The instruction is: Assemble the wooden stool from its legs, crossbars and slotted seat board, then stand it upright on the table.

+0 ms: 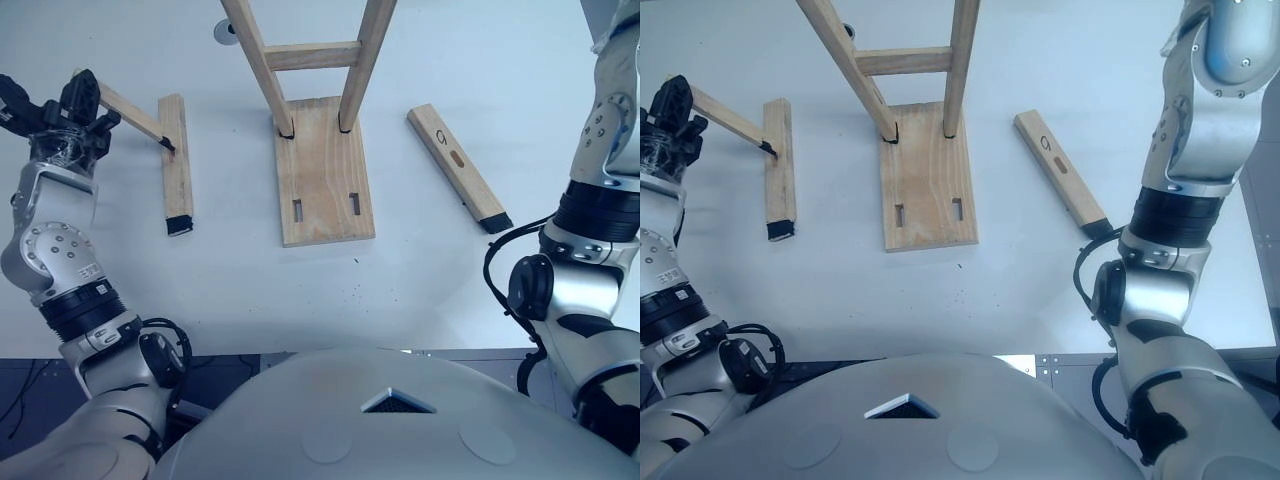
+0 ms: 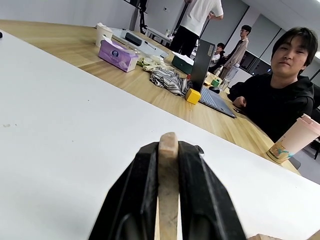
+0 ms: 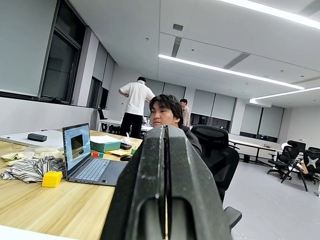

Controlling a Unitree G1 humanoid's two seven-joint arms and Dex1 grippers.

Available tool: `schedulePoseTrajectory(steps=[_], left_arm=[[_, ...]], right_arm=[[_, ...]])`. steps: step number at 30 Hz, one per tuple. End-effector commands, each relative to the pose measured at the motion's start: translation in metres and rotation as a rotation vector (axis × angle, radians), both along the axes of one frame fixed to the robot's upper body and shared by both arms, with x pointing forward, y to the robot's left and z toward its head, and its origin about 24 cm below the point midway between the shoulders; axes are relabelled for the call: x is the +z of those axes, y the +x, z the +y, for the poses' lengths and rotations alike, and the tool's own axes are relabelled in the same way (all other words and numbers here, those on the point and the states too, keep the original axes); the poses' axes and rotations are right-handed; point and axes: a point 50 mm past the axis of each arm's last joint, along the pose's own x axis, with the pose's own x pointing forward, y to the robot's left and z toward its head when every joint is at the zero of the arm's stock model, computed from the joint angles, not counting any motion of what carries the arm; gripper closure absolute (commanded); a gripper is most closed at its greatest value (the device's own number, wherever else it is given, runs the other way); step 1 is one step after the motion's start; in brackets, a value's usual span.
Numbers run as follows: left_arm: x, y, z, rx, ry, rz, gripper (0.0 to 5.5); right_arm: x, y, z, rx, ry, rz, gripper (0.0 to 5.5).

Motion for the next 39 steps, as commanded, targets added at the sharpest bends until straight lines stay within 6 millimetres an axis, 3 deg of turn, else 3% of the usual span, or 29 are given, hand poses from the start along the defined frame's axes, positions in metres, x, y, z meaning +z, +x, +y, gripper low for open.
schedulePoseTrajectory(steps=[1,9,17,26,34,39], left_arm=[[0.007,0.0,0.001,-0.021,0.038,-0.001,5.13],[-0.001,-0.001,-0.003,-0.04,0.049,0.031,5.13],[0.004,0.002,-0.002,-0.043,0.094,0.006,5.13],[-0.008,0.0,-0.008,-0.068,0.144,0.051,5.13],[0.01,0.0,-0.002,-0.036,0.147,-0.024,5.13],[0.003,-0.001,-0.004,-0.041,0.152,0.007,5.13]], right_arm=[[-0.003,0.0,0.001,-0.002,-0.005,0.022,5.5],[-0.007,-0.001,0.0,-0.005,-0.001,0.043,5.5],[-0.01,0.001,0.004,0.009,-0.003,0.054,5.5],[-0.012,0.002,0.004,0.011,-0.013,0.067,5.5],[-0.013,0.0,0.004,0.006,-0.017,0.075,5.5],[-0.014,0.001,0.005,0.01,-0.027,0.079,5.5]])
